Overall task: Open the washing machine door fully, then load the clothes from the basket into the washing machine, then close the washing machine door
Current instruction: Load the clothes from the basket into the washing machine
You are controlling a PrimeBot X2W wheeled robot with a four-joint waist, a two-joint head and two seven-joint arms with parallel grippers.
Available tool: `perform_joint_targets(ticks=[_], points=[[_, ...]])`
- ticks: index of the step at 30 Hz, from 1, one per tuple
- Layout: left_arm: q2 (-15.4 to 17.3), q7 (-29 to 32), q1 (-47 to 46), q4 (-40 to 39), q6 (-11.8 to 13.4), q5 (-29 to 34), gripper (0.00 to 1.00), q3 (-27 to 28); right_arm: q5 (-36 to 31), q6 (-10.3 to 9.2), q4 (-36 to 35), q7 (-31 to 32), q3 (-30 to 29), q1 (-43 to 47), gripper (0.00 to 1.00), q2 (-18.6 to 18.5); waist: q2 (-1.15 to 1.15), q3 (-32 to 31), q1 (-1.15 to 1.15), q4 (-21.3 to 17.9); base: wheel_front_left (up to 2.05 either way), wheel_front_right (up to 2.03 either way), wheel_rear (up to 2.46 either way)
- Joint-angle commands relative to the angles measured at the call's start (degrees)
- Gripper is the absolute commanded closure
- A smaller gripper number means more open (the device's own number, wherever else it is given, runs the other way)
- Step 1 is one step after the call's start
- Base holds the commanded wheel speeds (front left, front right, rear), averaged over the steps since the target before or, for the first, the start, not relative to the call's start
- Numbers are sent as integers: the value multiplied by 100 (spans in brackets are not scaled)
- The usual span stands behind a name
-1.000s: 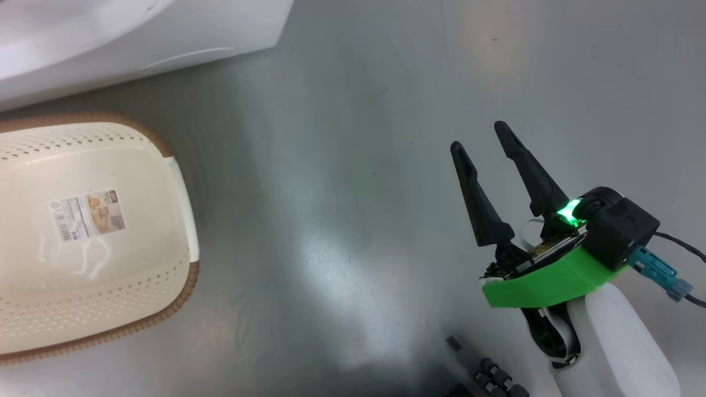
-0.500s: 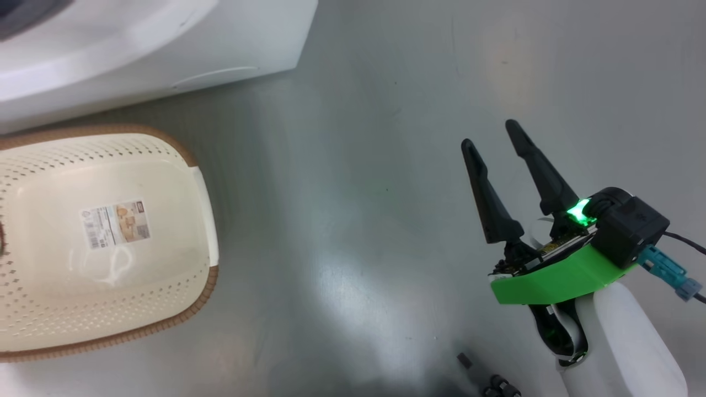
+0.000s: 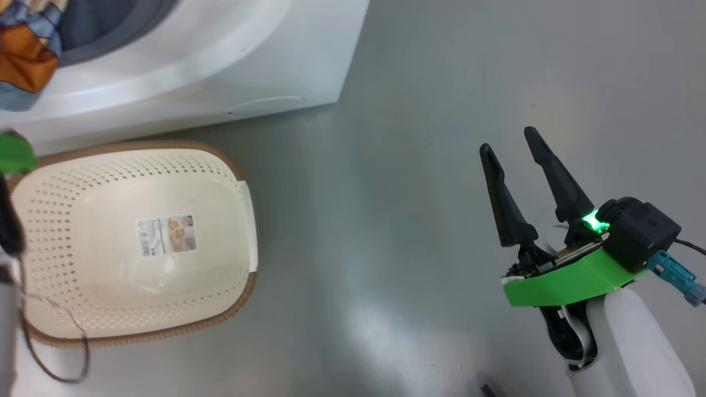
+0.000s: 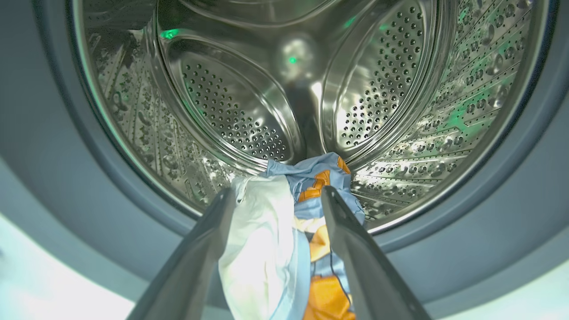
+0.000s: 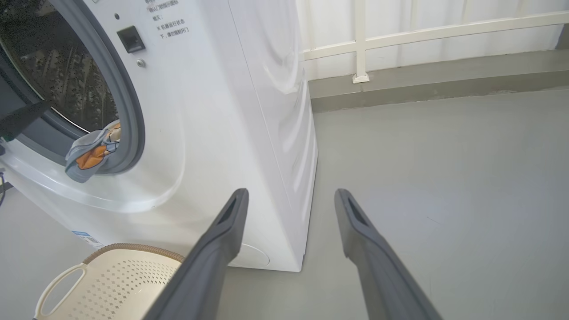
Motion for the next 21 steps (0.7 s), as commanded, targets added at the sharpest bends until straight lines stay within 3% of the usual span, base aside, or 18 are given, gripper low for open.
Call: perform_joint_targets(ticks=[1, 10, 21], points=[[239, 3, 333, -367, 116, 23, 0, 151, -98, 35, -98, -68, 93, 255, 0, -10, 0, -191, 0, 152, 0, 0, 0], [-83, 45, 1838, -1584, 534, 80, 0, -90, -171, 35, 0, -68, -51, 492, 0, -37, 0, -662, 0, 381, 0, 0, 0], [-432, -10, 3209, -2006, 793, 62, 0, -406, -244, 35, 147, -68, -232, 902, 0, -17, 0, -1350, 0, 483, 0, 0, 0]])
